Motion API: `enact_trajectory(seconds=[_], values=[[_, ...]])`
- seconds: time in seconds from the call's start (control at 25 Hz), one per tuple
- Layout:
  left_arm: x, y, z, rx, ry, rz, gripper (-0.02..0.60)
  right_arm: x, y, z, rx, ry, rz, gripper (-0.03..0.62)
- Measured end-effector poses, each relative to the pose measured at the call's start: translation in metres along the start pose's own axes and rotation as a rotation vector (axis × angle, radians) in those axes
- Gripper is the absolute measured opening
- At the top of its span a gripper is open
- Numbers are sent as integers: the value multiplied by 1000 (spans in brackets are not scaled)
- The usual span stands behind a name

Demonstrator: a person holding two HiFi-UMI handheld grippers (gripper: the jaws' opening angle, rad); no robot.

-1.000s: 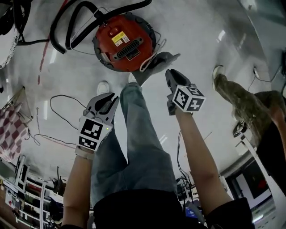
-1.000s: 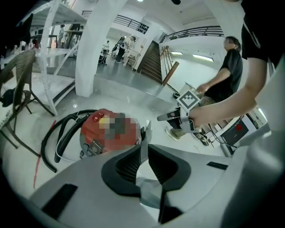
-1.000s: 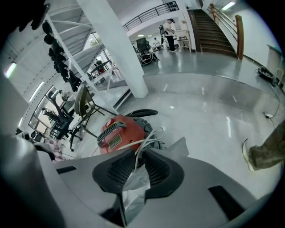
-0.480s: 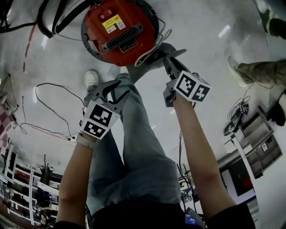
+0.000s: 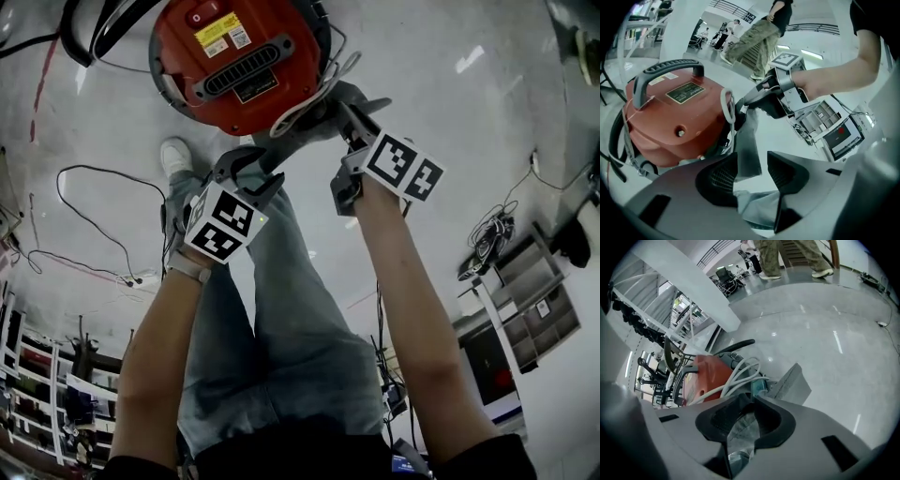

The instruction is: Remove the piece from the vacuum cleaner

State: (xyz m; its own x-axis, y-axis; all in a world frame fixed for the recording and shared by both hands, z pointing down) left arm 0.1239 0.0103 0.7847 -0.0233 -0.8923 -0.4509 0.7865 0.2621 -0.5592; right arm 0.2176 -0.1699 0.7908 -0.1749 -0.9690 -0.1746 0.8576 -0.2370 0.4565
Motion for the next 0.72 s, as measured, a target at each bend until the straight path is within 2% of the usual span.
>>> enact_trajectory(seconds=[0.08,0.2,0.32,0.36,0.48,0.72], values=[[1,-3,10,15,-18,28,207,0,2,3,-6,-5,8,112],[1,-7,20,20,-33,28,200,0,5,3,-6,-11,37,106],[1,-6,23,23,-41,48,120,0,6,1,0,-4,72,104],[1,-6,22,25,-40,59,112,0,6,0,-1,-1,78,101],[-1,-7,21,25,-39,84,94,0,5,1,-11,-2,77,94],[-5,5,25,1,-41,78,75,-10,17,-4,-34,-6,100,61]])
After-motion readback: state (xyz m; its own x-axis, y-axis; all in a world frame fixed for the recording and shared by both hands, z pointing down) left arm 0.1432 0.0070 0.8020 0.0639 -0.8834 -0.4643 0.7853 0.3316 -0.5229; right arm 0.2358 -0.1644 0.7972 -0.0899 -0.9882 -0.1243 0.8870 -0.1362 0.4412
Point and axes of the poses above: the fingertips, and each gripper's own axes: z forward along the fingers, y to its right, x out of its top, the point moved 6 cm from there along -z, backward along the fingers, and after that the axes turned 1 degree about -z, right-handed, at the moved point
